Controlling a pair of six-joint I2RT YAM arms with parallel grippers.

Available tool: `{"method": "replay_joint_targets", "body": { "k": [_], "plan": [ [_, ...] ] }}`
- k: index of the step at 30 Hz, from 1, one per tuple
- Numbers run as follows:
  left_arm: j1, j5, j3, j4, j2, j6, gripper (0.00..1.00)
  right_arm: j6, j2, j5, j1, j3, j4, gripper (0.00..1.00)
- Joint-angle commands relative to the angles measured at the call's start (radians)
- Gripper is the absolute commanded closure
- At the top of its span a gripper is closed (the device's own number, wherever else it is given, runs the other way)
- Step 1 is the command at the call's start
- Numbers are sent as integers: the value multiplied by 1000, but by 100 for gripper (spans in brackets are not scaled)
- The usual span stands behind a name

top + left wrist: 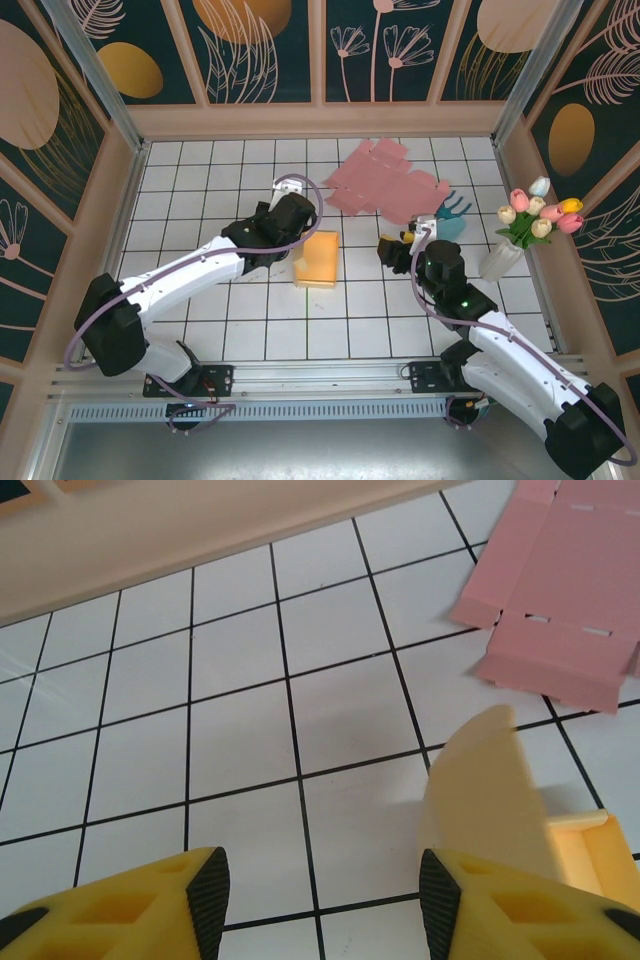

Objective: Fold the paper box

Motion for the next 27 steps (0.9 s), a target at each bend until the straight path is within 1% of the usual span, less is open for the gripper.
{"method": "replay_joint_targets", "body": {
  "k": [1, 8, 17, 20, 24, 27],
  "plan": [
    [5, 6, -33, 6, -3, -24, 44, -18, 0, -18, -5, 35, -6, 43],
    [5, 78, -54, 65, 36, -32, 43, -20, 3, -15, -4, 34, -6, 43],
    [-6, 165, -32, 109, -4, -36, 43, -25, 13, -12, -6, 39, -8, 43],
    [-15, 168, -31, 123, 5, -48, 43, -26, 13, -7, -5, 38, -9, 43],
    [-25, 170, -4, 120, 54, -54, 43, -28, 18, -6, -6, 37, -9, 43],
    [-40, 153, 30, 103, 73, -54, 43, -30, 24, -4, -5, 39, -9, 43]
  ]
}}
